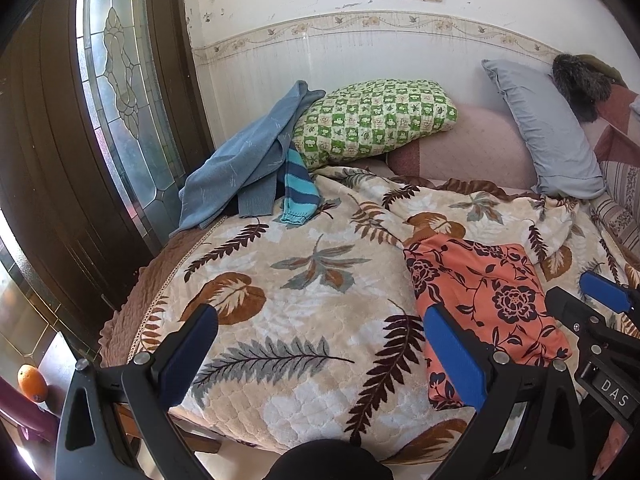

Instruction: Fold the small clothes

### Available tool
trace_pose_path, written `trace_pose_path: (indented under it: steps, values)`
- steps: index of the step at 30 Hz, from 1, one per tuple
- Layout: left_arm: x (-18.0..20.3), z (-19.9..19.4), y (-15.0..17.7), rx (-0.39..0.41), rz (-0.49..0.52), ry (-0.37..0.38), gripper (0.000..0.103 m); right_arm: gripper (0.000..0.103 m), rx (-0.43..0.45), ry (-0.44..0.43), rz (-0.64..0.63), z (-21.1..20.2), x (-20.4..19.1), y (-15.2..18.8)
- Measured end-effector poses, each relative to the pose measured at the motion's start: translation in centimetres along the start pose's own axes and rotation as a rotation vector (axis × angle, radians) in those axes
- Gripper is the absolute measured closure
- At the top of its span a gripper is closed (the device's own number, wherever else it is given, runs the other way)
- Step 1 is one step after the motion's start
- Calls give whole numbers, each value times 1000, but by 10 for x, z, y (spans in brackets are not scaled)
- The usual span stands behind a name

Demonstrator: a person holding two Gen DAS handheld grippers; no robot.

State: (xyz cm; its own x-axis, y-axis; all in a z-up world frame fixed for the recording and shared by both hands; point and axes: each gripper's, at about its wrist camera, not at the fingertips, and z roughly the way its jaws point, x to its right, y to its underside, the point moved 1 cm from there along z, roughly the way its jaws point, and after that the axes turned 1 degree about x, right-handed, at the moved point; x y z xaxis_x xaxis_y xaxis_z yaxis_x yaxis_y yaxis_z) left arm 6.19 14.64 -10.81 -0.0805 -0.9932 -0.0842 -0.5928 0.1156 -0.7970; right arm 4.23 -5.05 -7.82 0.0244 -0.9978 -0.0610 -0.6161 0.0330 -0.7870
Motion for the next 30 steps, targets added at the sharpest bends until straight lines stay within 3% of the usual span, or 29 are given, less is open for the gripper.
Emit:
trace_pose_path:
  steps: [30]
  values:
    - [18,24,-11,-9,30,71,1,45,-42,-14,7,35,9,-2]
